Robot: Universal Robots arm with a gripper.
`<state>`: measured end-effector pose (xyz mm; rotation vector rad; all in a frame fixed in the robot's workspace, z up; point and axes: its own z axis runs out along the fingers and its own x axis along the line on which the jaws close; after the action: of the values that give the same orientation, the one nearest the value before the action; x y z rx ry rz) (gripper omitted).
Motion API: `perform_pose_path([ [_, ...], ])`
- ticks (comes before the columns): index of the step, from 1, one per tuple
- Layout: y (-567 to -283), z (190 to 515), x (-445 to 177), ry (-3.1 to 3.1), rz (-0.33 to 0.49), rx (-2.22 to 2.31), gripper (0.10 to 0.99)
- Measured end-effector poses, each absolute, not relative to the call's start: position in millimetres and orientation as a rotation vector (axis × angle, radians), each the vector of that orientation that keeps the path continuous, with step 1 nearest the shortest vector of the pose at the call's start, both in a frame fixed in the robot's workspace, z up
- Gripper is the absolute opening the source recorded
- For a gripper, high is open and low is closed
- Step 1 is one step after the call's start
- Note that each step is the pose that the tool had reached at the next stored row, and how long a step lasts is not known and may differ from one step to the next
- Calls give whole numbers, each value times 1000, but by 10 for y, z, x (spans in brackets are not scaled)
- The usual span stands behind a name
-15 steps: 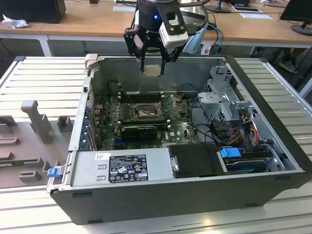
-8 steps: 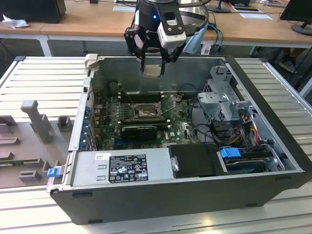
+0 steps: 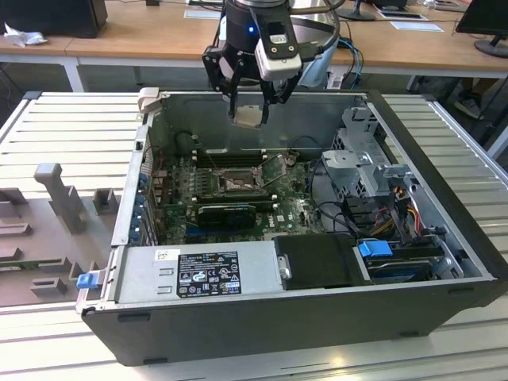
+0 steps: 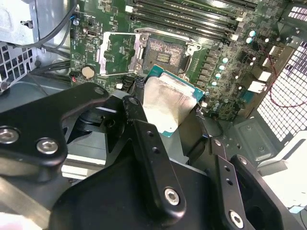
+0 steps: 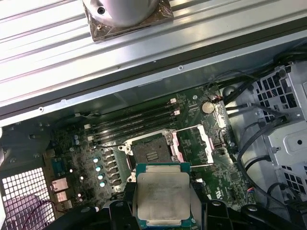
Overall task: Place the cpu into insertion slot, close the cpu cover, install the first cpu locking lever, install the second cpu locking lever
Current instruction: 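Place the cpu into insertion slot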
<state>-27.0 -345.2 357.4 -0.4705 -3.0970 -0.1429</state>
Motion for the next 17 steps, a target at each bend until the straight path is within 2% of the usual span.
perform_pose_path([
  [17, -3452, 3568, -270, -3087, -142, -544, 533],
])
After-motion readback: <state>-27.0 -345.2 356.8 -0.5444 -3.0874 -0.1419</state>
